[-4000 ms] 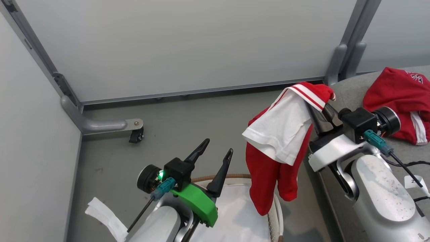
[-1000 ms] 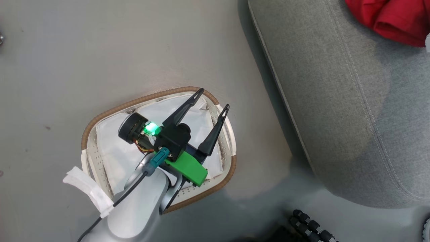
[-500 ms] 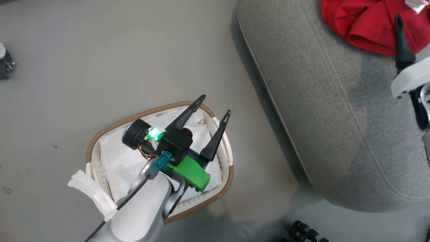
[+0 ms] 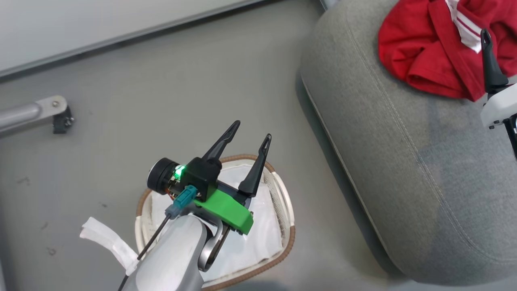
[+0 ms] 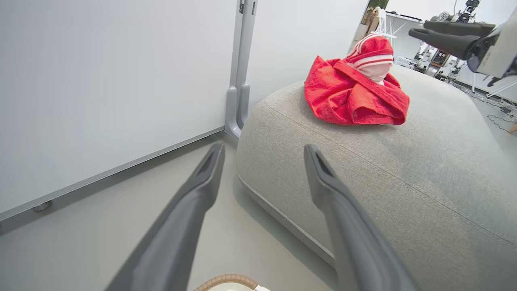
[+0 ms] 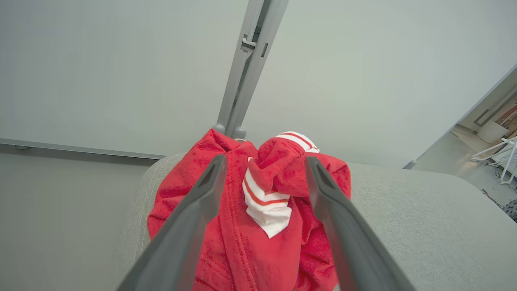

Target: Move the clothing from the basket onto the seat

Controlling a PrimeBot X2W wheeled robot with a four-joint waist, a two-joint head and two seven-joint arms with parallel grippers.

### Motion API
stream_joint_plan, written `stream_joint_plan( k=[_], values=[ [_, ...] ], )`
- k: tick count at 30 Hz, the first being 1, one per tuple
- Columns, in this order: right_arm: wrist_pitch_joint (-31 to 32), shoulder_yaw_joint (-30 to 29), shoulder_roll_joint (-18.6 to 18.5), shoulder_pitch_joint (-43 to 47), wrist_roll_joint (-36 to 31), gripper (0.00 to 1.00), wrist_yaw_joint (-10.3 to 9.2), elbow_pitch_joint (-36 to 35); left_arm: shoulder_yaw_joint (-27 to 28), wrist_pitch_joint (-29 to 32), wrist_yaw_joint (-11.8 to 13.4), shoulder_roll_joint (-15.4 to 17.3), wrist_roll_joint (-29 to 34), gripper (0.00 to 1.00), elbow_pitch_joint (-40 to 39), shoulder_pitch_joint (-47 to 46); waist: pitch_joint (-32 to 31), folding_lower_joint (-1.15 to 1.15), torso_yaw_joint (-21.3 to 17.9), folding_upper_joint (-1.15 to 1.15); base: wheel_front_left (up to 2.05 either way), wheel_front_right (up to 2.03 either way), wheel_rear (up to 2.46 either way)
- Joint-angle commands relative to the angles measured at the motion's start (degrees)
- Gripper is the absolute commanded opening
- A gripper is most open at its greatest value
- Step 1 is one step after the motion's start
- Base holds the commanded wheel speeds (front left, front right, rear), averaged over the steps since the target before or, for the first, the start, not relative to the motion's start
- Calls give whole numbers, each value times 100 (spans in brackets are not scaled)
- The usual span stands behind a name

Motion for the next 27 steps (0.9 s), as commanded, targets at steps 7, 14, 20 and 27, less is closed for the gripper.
stream_joint_plan(
  k=[7,14,20,27],
  values=[
    [-24,-130,182,195,-104,100,-8,-105,456,5,148,-88,-117,100,-7,382,-984,0,927,0,0,0,0],
    [-19,-335,650,657,-245,100,-8,-317,908,5,406,-87,-364,100,-15,765,-1377,0,1349,0,0,0,0],
    [-20,-522,1129,1292,-435,100,-8,-693,1485,5,588,-88,-333,100,17,1145,-1596,0,1559,0,0,0,0],
    [-20,-830,1823,2096,-655,100,-8,-1413,2133,5,665,-90,-291,100,-89,1616,-1724,0,1644,0,0,0,0]
  ],
)
